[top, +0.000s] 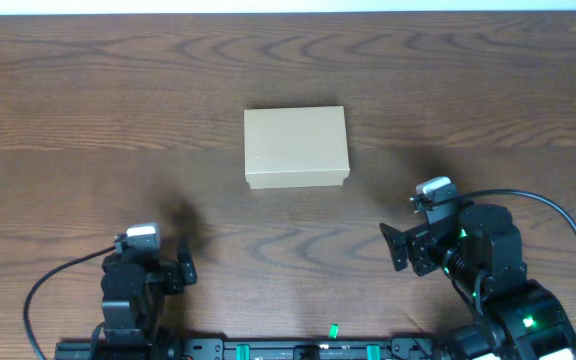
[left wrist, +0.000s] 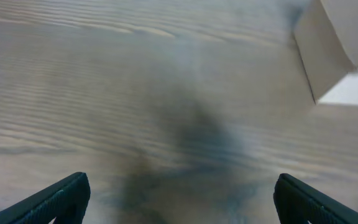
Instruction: Pack container
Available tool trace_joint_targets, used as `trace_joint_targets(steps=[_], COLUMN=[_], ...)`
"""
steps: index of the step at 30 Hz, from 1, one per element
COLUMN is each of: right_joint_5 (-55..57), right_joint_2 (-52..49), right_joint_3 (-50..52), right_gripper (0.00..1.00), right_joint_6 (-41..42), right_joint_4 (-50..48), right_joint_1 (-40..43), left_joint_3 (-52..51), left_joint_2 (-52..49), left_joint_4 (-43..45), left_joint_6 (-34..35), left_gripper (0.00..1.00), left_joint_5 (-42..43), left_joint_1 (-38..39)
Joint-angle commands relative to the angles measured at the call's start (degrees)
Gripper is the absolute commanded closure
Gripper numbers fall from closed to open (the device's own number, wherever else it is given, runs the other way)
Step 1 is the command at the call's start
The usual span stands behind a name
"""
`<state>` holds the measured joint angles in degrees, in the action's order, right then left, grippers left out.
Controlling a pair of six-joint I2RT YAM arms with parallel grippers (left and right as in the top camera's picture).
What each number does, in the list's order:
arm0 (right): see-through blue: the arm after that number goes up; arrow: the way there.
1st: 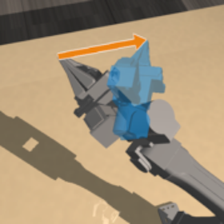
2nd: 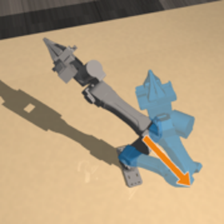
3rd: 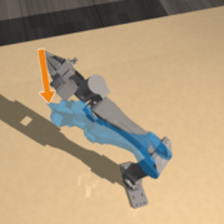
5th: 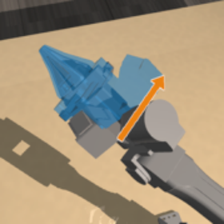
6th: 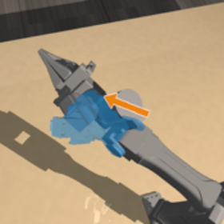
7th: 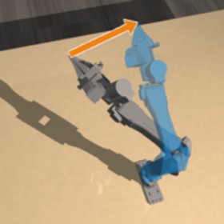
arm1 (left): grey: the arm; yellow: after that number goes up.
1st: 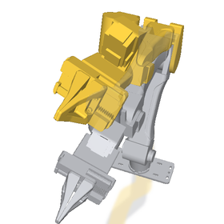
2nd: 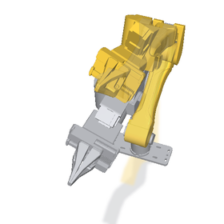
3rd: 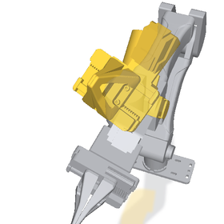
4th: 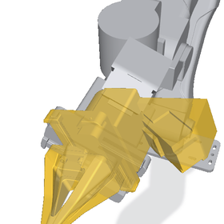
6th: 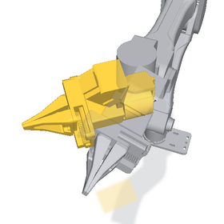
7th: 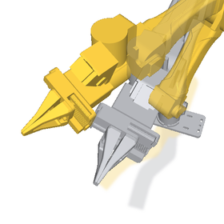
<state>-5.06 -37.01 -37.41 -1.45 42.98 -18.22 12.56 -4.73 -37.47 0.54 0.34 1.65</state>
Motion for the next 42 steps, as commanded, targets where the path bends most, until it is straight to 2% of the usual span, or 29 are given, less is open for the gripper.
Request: trace_joint_targets(steps=[1, 8, 29, 34, 42], right_joint_5=[0.57, 0.57, 0.57, 7.91, 9.31], right_joint_2=[0.2, 0.2, 0.68, 5.18, 22.1], right_joint_3=[0.35, 0.35, 0.35, 2.23, 18.03], right_gripper=[0.01, 0.01, 0.01, 0.01, 0.01], right_joint_6=[0.76, 0.76, 0.74, 0.11, -0.33], right_joint_4=[0.09, 0.09, 1.22, 1.49, -4.09], right_joint_1=[0.35, 0.35, 0.22, 0.83, 5.11], left_joint_3=[-2.01, -3.48, -3.43, -3.43, -3.43], left_joint_2=[1.6, 4.55, 4.52, 4.52, 4.52], left_joint_4=[0.04, -0.63, -1.38, -1.38, -1.38], left_joint_6=[-2.75, -6.16, -5.68, -5.68, -5.68], left_gripper=[0.05, 0.05, 0.05, 0.05, 0.05], left_joint_5=[2.73, 3.72, 3.72, 3.72, 3.72], left_joint_1=[-0.28, -0.04, 0.28, 0.28, 0.28])
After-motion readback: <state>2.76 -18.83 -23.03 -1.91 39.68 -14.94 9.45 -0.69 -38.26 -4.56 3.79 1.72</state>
